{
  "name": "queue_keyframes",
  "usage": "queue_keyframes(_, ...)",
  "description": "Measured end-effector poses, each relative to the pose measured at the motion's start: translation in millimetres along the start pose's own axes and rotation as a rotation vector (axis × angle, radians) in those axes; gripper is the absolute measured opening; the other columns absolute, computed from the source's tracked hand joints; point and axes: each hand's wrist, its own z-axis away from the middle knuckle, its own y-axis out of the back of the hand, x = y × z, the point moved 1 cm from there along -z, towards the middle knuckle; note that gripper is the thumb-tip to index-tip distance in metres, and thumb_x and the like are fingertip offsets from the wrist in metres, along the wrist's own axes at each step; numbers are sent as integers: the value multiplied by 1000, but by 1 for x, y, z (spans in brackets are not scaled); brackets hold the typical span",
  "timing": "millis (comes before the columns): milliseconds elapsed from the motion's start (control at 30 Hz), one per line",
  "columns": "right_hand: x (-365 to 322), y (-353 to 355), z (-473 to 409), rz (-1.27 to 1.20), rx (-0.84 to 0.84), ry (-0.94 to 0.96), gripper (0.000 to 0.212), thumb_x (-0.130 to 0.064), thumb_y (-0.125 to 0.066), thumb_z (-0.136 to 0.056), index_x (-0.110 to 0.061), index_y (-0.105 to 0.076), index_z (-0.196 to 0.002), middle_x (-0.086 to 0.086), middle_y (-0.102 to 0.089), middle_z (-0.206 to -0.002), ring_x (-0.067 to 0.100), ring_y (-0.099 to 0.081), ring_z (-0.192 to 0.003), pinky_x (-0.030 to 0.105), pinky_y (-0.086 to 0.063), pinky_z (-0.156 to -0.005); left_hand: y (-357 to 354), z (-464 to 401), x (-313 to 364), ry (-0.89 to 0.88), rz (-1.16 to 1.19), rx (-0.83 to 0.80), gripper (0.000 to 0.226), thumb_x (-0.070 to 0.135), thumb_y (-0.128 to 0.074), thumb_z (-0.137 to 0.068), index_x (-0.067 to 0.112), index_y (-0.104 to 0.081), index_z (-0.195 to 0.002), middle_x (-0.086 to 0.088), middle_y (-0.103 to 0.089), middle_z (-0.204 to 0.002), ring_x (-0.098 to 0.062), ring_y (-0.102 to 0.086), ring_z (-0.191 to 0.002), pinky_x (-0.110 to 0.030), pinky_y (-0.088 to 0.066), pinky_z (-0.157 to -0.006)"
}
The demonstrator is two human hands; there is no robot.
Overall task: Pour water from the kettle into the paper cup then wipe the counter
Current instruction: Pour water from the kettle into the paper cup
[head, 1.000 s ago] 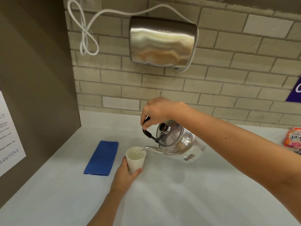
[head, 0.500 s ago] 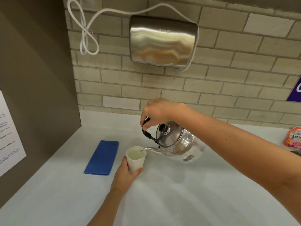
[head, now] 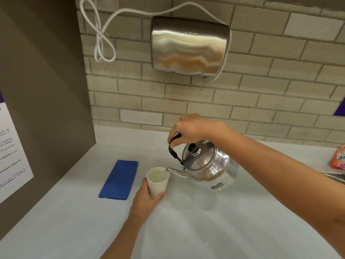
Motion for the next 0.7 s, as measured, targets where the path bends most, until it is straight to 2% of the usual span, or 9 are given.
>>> queue_keyframes(167, 32, -12, 20, -208, 106, -92, 26, -50, -61, -82, -40, -67, -105, -15, -71, -102, 8, -59, -84, 29, -49, -73, 1, 1, 2, 12, 6, -4, 69, 32, -78, -70, 26, -36, -125, 8, -53, -112, -14, -53, -103, -28, -46, -87)
queue_keyframes(333, 74, -25, 31, -481, 308, -229, 22, -47, -65, -80, -41, -70, -101, -16, -71, -108, 6, -62, -98, 33, -49, -89, 1, 0, -1, 39, 18, -8, 69, 35, -79, -67, 30, -39, -122, 5, -57, -118, -16, -56, -109, -37, -51, -94)
queue_keyframes(433, 87, -33, 20, -552, 445, -284, 20, -41, -66, -81, -36, -72, -100, -14, -72, -101, -8, -60, -82, 22, -46, -78, 0, -1, -4, 52, 29, 2, 71, 37, -80, -64, 32, -40, -123, 6, -59, -120, -14, -57, -110, -40, -51, -95)
queue_keyframes(467, 89, -37, 14, -561, 484, -302, 21, -41, -65, -82, -35, -72, -101, -13, -72, -102, -7, -59, -82, 22, -45, -77, 0, -2, -5, 54, 35, 3, 72, 38, -80, -64, 32, -41, -123, 7, -59, -120, -13, -57, -110, -40, -51, -96)
queue_keyframes(567, 88, -55, -14, -586, 544, -335, 23, -43, -64, -82, -34, -71, -103, -10, -72, -108, 9, -65, -97, 32, -51, -85, -1, -3, -8, 56, 40, 4, 74, 42, -80, -62, 32, -41, -125, 9, -58, -120, -10, -56, -110, -39, -51, -96)
queue_keyframes(700, 79, -83, -57, -636, 525, -320, 22, -40, -63, -85, -32, -71, -103, -7, -74, -106, 16, -66, -93, 36, -52, -84, -2, -5, -12, 58, 48, 6, 74, 43, -80, -62, 34, -41, -125, 11, -57, -120, -9, -55, -111, -37, -51, -96)
